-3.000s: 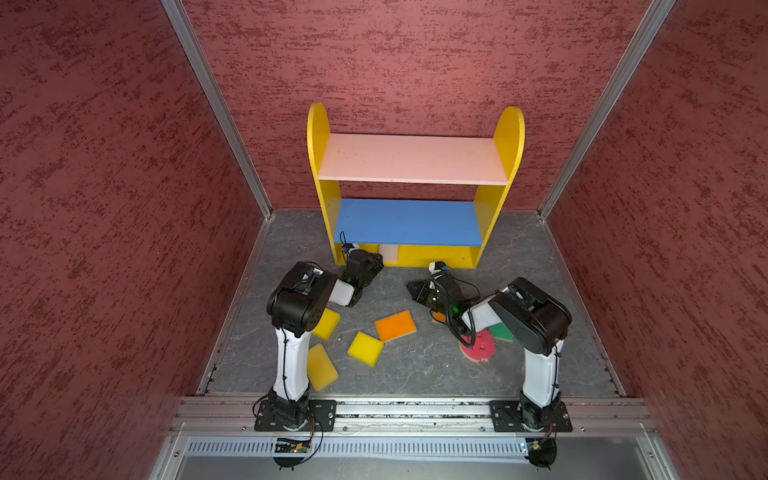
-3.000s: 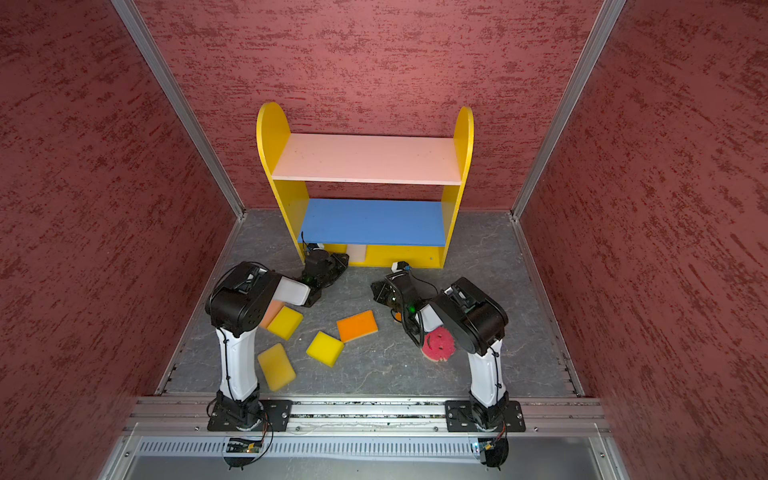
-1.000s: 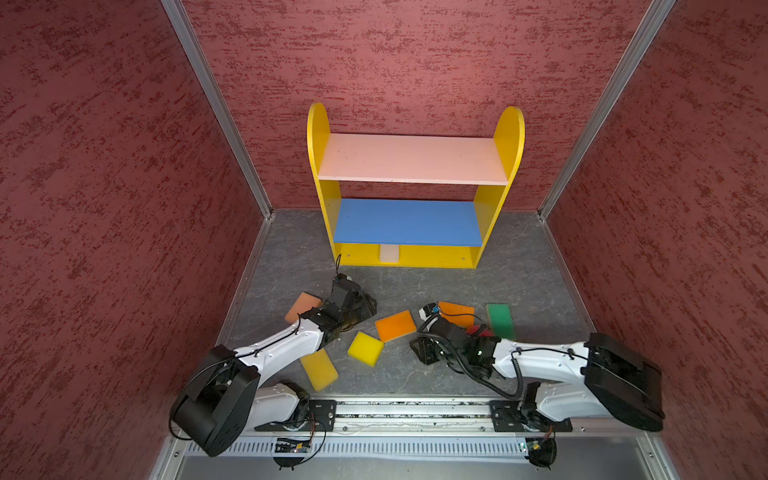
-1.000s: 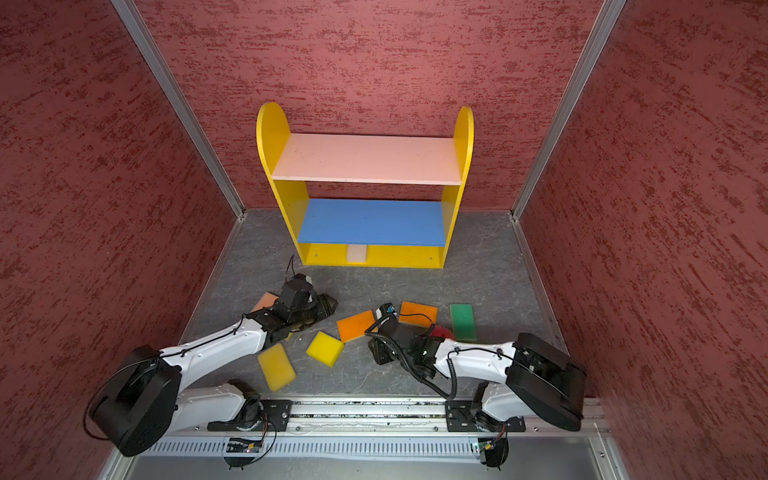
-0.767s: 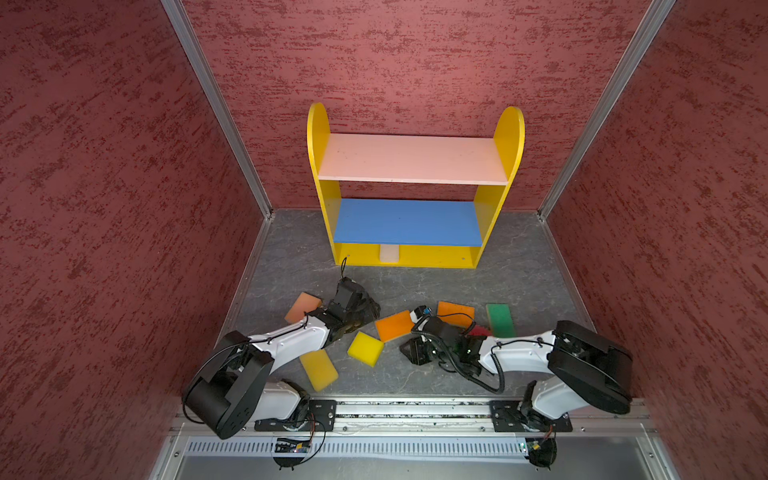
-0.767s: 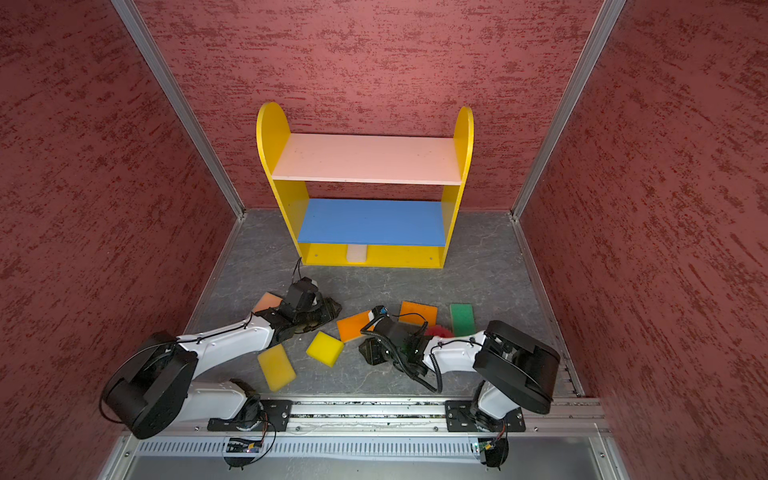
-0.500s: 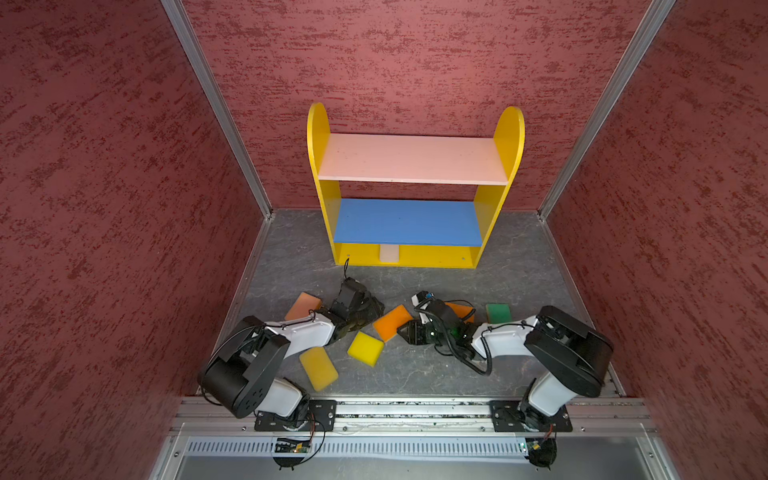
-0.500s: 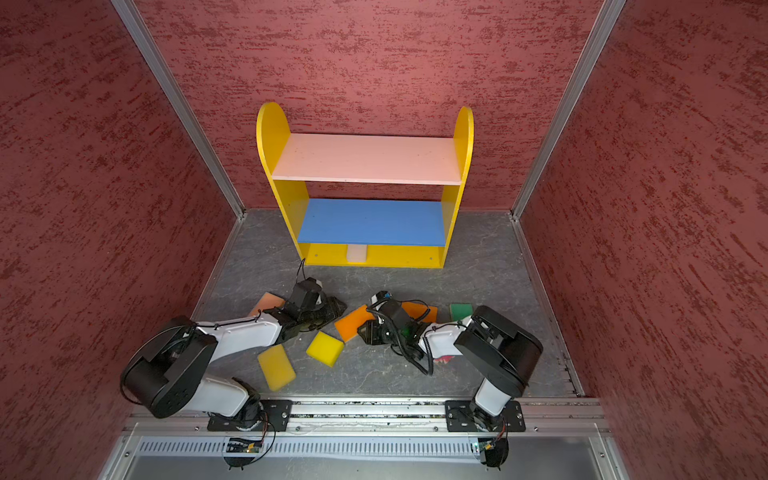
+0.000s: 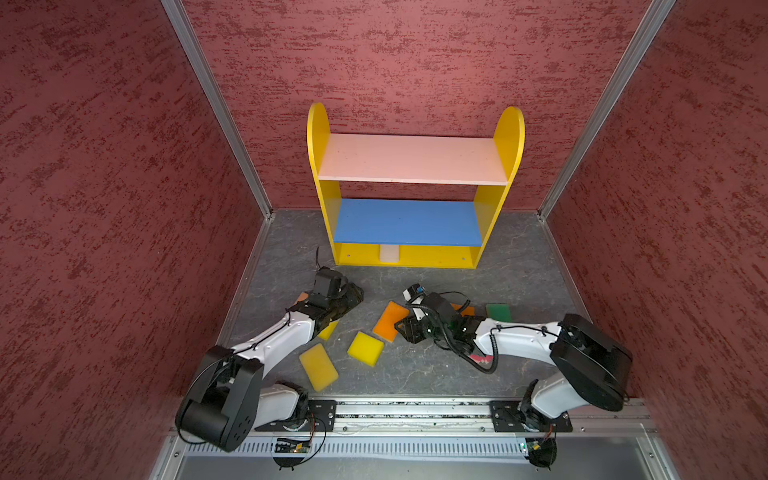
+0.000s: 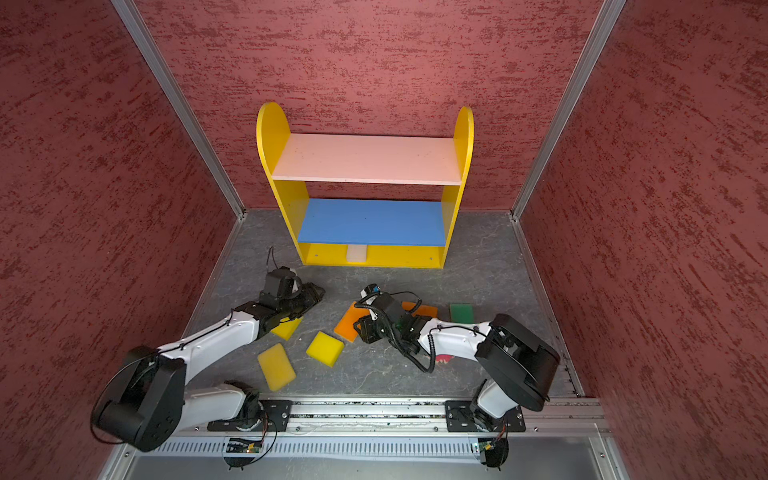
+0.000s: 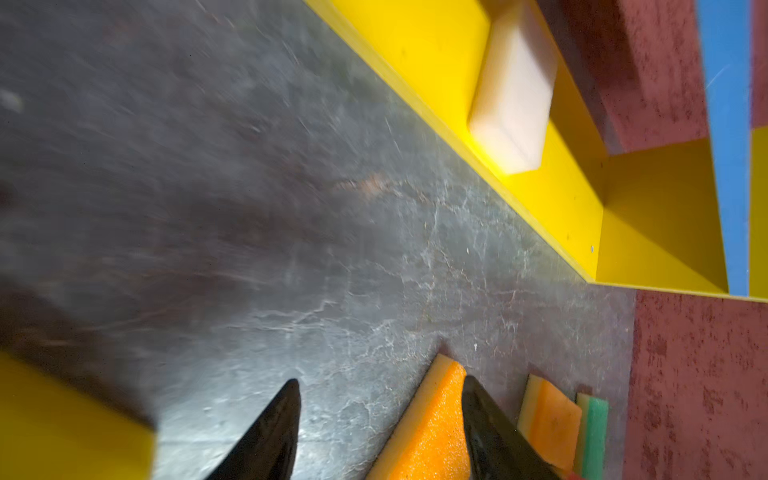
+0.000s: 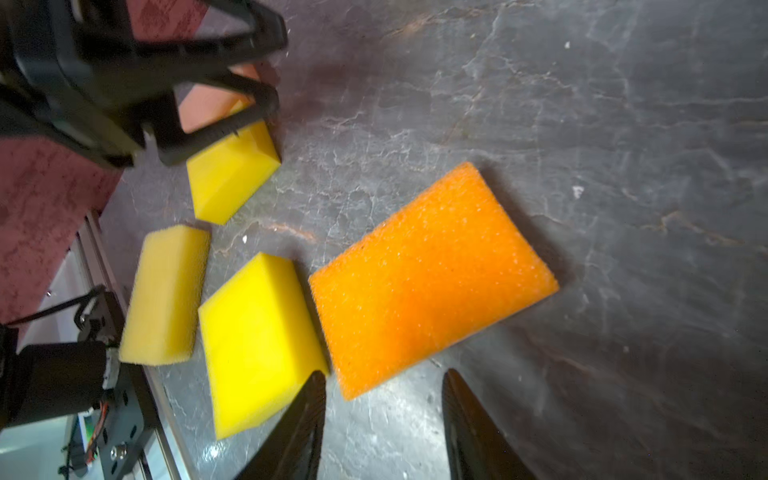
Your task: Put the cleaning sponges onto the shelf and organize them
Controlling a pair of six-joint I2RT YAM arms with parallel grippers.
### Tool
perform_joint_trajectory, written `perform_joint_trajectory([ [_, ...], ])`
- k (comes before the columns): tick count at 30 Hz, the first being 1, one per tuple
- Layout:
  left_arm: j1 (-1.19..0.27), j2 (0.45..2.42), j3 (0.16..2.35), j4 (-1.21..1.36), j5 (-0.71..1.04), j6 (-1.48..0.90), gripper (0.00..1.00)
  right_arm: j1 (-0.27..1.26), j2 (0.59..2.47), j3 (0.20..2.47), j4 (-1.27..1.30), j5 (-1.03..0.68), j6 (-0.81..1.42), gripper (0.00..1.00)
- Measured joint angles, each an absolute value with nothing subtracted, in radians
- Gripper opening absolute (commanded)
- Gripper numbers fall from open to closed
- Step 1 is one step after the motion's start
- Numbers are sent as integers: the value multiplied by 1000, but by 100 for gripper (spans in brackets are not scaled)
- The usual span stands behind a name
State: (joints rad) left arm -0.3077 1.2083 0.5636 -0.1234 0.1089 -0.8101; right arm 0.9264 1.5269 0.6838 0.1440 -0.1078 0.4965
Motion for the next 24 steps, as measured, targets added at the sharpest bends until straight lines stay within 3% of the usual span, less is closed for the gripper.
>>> perform_joint_trajectory([
  [6,-201,1036,570,-313,42,-756,72,949,1553,766,99,-78,437,48],
  [12,-20,933,563,-470,9,-744,91,985,1671,897,133,-88,421,48],
  [13,4,918,561,-482,0,-743,100,990,1692,917,144,-92,420,48],
  [20,151,942,560,-507,-77,-743,100,1001,1769,977,202,-120,422,48],
  [24,237,1047,560,-469,-84,-742,88,1001,1770,977,202,-120,421,48],
])
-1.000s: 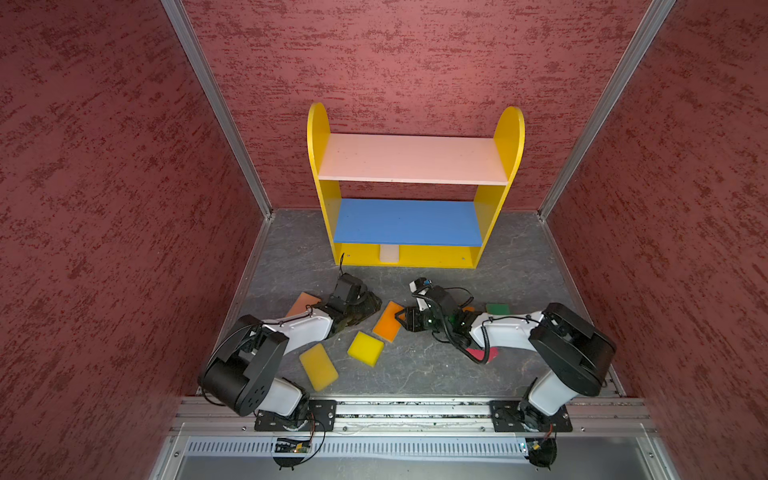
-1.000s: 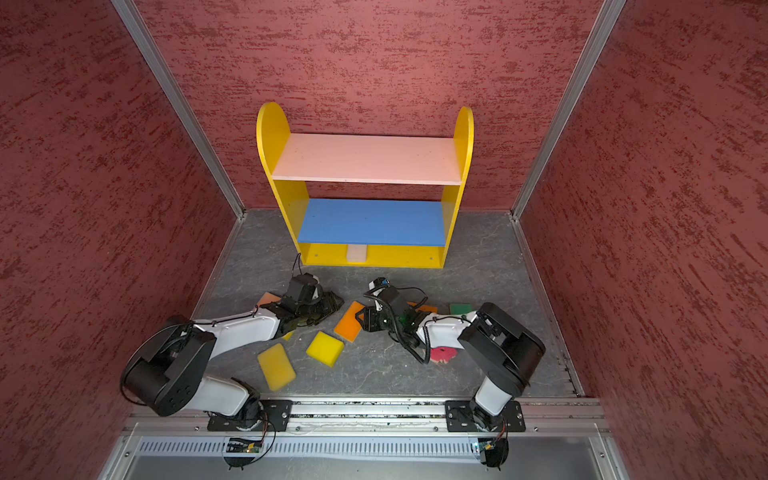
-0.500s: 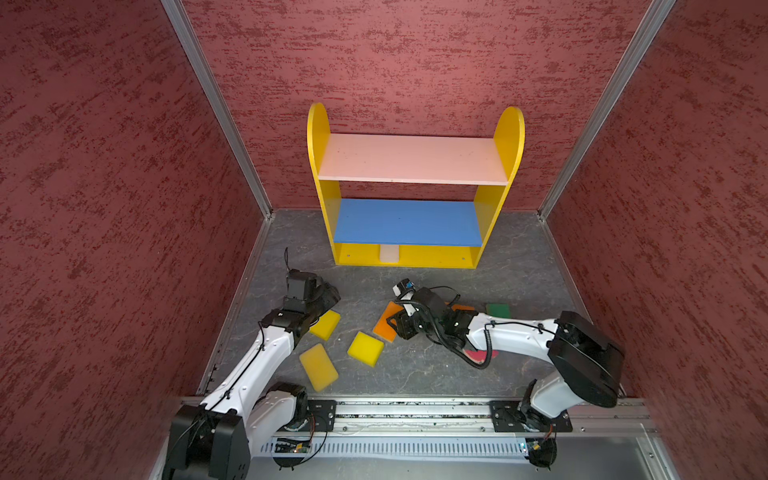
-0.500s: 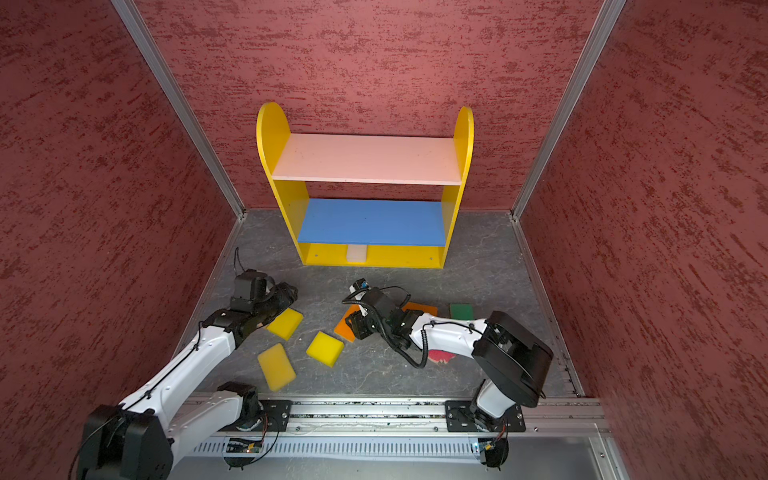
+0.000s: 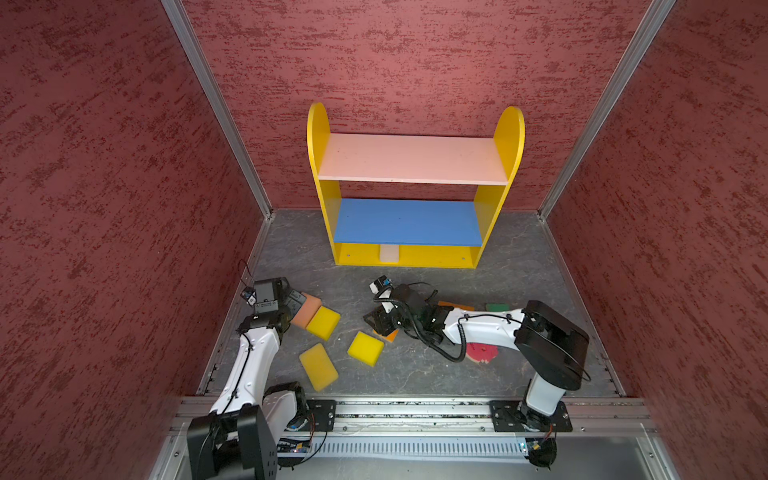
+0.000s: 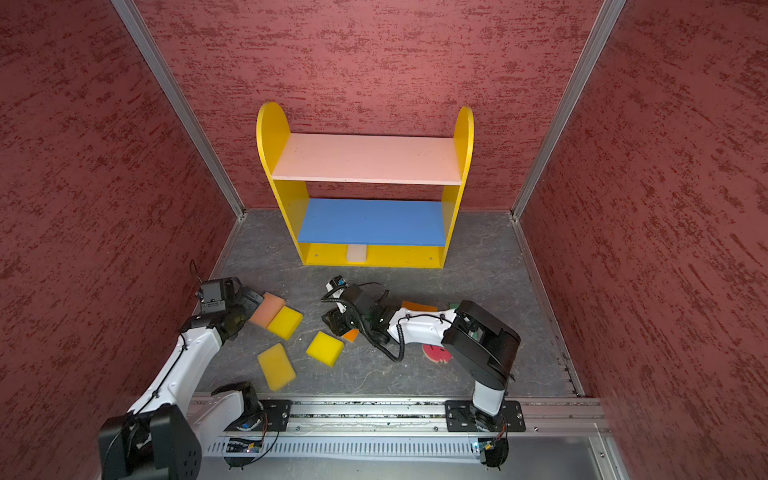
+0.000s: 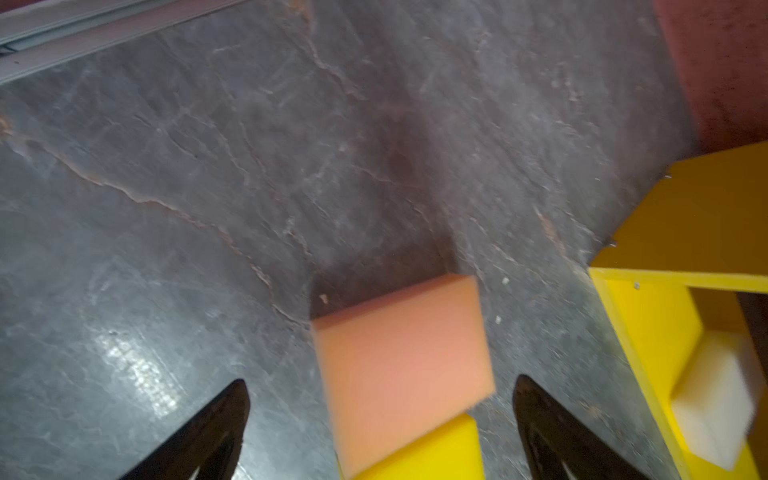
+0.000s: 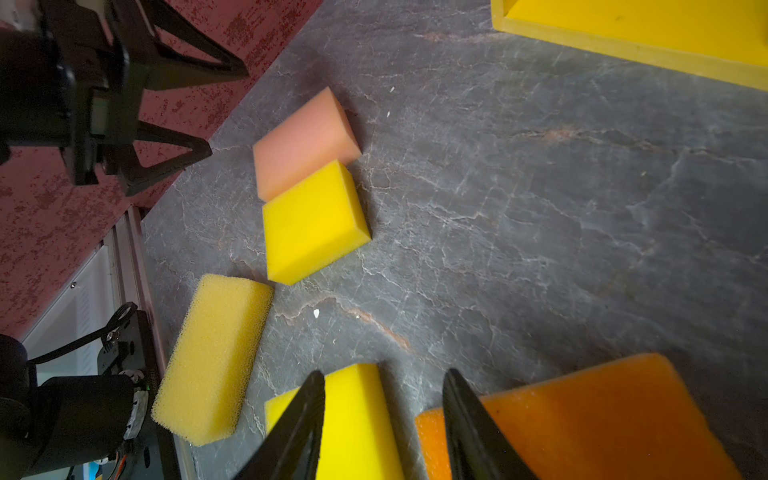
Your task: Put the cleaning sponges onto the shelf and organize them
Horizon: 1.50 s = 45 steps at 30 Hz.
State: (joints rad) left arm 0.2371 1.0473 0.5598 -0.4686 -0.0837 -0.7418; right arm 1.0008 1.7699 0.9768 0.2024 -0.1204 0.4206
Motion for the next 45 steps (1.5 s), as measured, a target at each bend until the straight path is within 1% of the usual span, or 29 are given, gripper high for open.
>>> perform_joint_trajectory([
  [2,276,1119,555,-418,-56,-738,83,1001,1770,973,204,-120,420,49],
  [7,291,1233,505,-287,44,-740,78,1001,1770,945,205,-118,419,49],
  [11,281,1230,471,-215,84,-759,55,1001,1770,939,206,-117,418,49],
  [13,273,1230,459,-206,93,-760,46,1001,1771,939,206,-117,416,49],
  [14,270,1229,454,-202,97,-763,39,1001,1772,939,206,-117,414,49],
  [15,269,1227,452,-200,100,-760,34,1001,1773,939,206,-117,411,49],
  [19,268,1224,449,-188,103,-764,18,1001,1779,939,205,-112,406,49],
  [22,268,1225,449,-182,103,-766,9,1001,1779,939,205,-107,406,49],
  [25,265,1224,452,-186,103,-766,6,1001,1779,939,205,-103,407,49],
  [28,256,1207,480,-221,104,-765,6,1001,1779,939,206,-100,408,49],
  [33,213,1115,585,-290,98,-767,6,998,1779,939,207,-94,418,49],
  [35,155,1064,622,-311,76,-767,6,992,1779,939,210,-94,426,49],
  [39,-25,994,677,-344,7,-772,6,969,1755,922,228,-96,450,49],
  [43,-180,1014,676,-359,-35,-810,6,929,1702,907,229,-105,476,49],
  [45,-264,1036,664,-362,-58,-838,6,904,1663,895,236,-115,495,50],
])
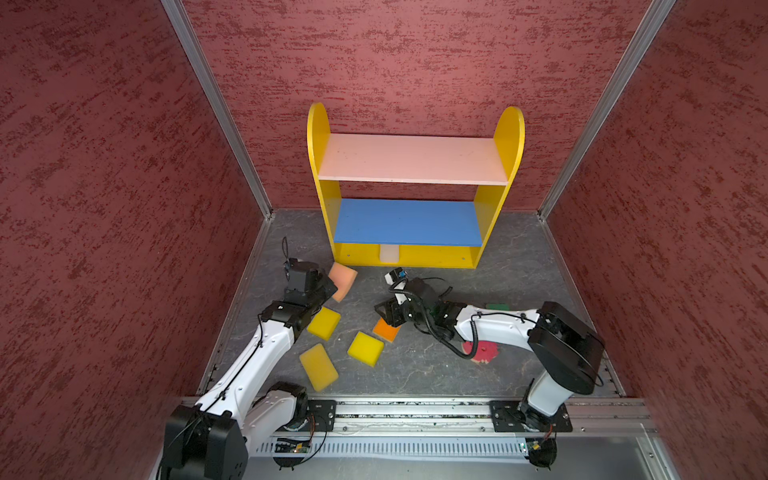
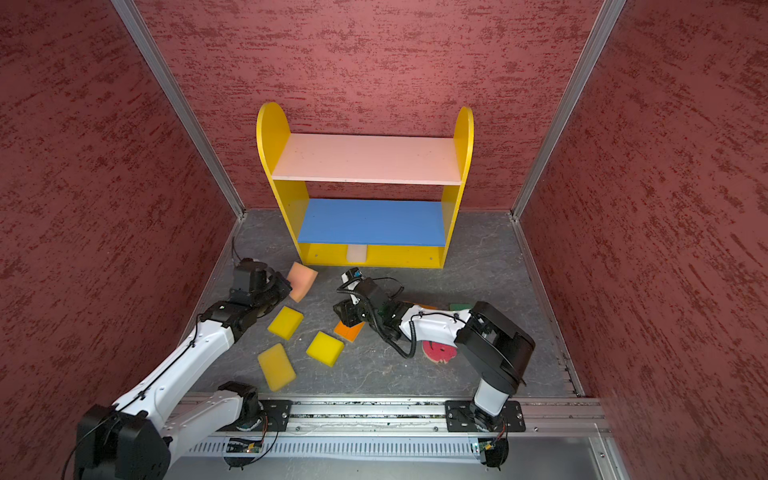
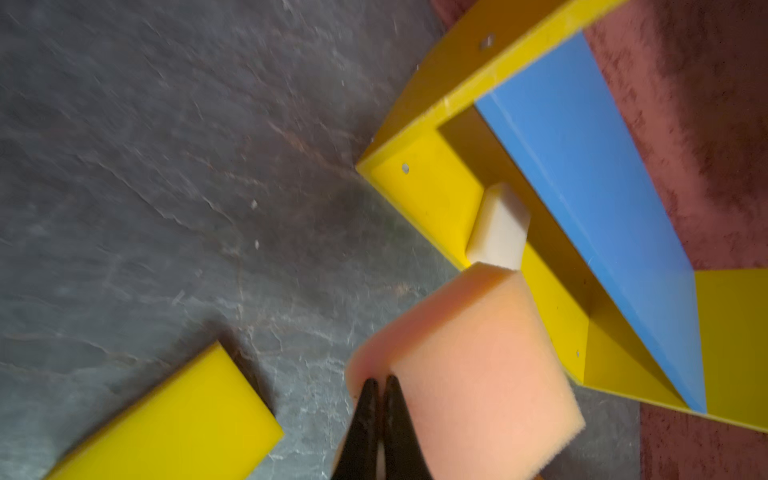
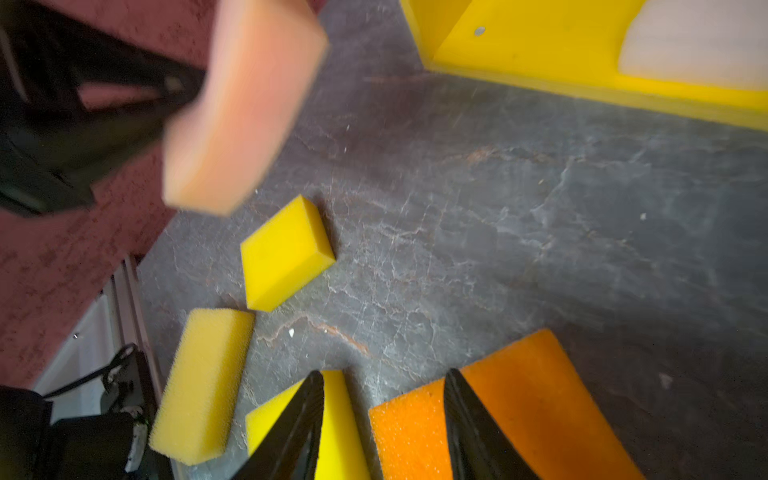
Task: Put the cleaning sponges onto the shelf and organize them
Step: 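Lift the pink sponge with the left gripper toward the shelf front, then close the right gripper on the pink sponge held by the left gripper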
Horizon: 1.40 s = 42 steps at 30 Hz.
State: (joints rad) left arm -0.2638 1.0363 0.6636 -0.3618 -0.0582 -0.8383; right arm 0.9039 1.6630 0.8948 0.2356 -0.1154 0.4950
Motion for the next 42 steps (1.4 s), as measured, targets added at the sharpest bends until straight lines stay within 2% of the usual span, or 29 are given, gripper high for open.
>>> perform_joint_trajectory([
  [3,-367,1082,652,-359,-72,-875,7,865,1601,857,258,-136,529,54],
  [10,-479,1210,653,-299,-72,-954,7,817,1539,757,332,-199,618,67],
  [17,-555,1303,714,-249,-77,-1024,6,817,1489,679,369,-230,708,72],
  [28,-638,1342,767,-160,-113,-1152,7,817,1578,659,582,-286,889,71],
  [37,-654,1361,766,-131,-116,-1201,8,817,1603,631,669,-224,971,64],
  [42,-662,1345,743,-96,-119,-1220,8,817,1608,631,678,-190,992,65],
])
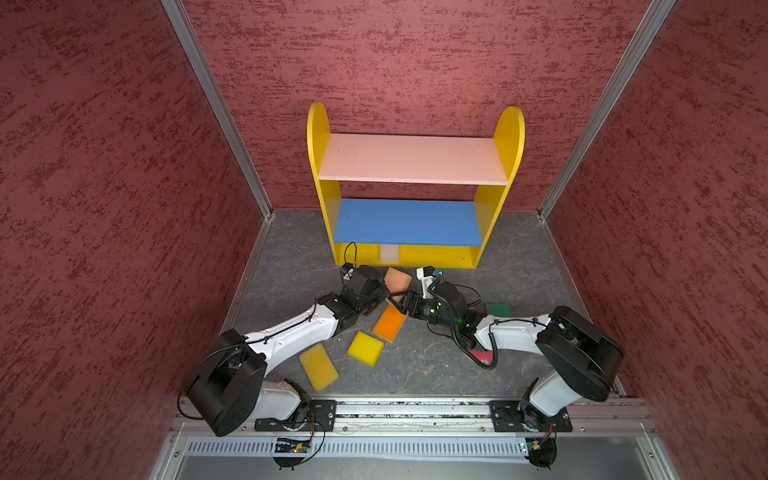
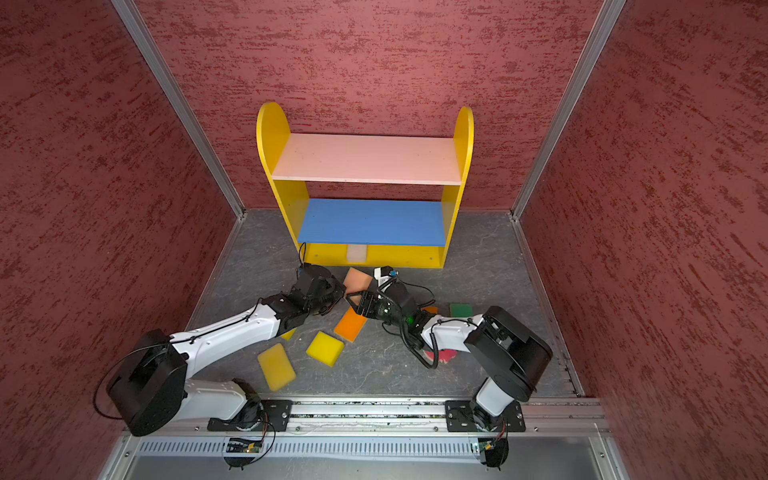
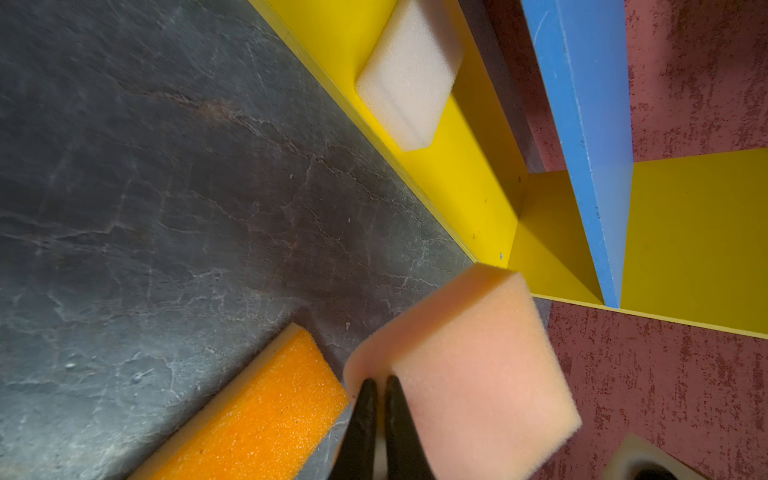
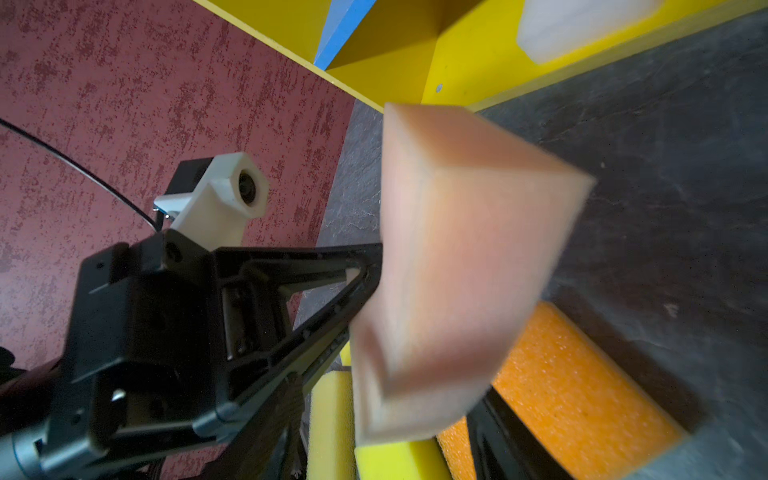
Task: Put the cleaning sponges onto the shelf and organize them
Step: 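Close the right gripper on the pink sponge held by the left gripper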
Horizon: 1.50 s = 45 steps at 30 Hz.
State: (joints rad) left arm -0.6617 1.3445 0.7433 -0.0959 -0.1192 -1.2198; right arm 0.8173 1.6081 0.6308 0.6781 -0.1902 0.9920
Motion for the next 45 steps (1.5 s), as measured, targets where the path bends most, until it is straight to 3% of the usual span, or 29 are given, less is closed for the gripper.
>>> perform_joint_trajectory([
  [6,-662,1313,738,-89,-135,-1225,8,817,1635,631,679,-160,1011,69],
  [11,-662,1298,736,-88,-141,-1227,8,817,1647,631,715,-157,1023,62],
  [17,-662,1297,733,-83,-161,-1231,9,817,1672,633,798,-177,1041,25],
  [19,-663,1297,733,-79,-165,-1234,13,817,1689,639,823,-188,1052,8],
  [21,-664,1297,731,-73,-167,-1239,22,817,1703,641,845,-197,1061,0],
  [23,-666,1297,725,-64,-167,-1238,34,817,1708,641,854,-203,1063,0],
  [27,-669,1286,702,-45,-165,-1232,70,800,1709,641,869,-240,1064,0],
  [28,-670,1278,698,-45,-164,-1229,74,789,1709,640,871,-258,1065,0],
  [35,-663,1184,667,-44,-170,-1169,77,639,1700,640,836,-478,1040,0],
  [45,-646,1197,640,-47,-163,-1100,85,604,1554,745,250,-490,704,0],
])
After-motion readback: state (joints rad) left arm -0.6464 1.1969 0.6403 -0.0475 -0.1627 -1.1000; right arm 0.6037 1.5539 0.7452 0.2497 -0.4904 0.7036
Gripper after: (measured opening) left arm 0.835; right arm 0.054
